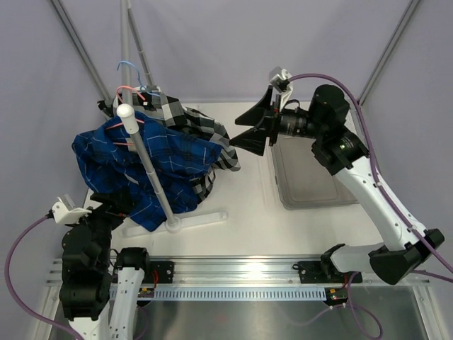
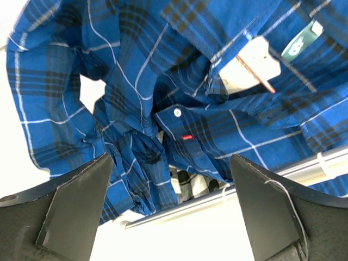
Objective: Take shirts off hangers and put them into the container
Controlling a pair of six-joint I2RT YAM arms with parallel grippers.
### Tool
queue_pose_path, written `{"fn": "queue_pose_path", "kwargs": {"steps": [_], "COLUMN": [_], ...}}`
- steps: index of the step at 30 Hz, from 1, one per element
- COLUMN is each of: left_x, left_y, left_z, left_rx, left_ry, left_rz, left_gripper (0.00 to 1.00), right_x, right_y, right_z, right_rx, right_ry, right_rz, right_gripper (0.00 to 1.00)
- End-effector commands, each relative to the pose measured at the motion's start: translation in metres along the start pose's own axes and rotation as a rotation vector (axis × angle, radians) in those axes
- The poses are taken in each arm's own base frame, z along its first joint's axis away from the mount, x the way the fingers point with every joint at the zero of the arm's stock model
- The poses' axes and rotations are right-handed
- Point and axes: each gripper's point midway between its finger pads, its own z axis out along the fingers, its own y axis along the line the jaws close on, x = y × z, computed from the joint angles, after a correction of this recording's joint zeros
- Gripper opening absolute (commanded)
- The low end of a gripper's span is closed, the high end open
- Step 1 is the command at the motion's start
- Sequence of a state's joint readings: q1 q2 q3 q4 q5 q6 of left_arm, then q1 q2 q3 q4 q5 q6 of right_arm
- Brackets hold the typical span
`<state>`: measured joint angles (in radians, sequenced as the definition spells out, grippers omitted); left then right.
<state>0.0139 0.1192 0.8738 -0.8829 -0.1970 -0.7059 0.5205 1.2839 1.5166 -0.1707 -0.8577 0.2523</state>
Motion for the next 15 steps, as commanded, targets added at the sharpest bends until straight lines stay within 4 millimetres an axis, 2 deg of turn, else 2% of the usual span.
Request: {"fn": "queue_pose_path", "kwargs": {"steps": [1,5,11,15], "left_x": [0.004,0.012,0.009,0.010], "left_y": [-0.018,-0.026,-0.031,-0.035], "left_z": [0.002,0.004,0.002,0.002], "left_rx": [0.104,0.148,0.177,0.197], "left_ry": [0.018,0.056,0.050,0.057], "left_rz": [0.006,-0.003,0.018,0.018], "left_gripper": [0.94,0.93,0.93,0.93], "right_x": [0.000,0.013,0.036,0.048], "right_y": [0.005,-0.005,-0.029,-0.032], "right_z": [0.021,0.034,0.059,0.077], "right_rx": [-0.084,-0.131,-0.141,-0.161], "right_ry": [0.010,0.030,0.066,0.092], "right_rz": [-0.134,-0.194,-0.176,-0.164], "right_gripper": [0.91,0.89,0.86,0.81]}}
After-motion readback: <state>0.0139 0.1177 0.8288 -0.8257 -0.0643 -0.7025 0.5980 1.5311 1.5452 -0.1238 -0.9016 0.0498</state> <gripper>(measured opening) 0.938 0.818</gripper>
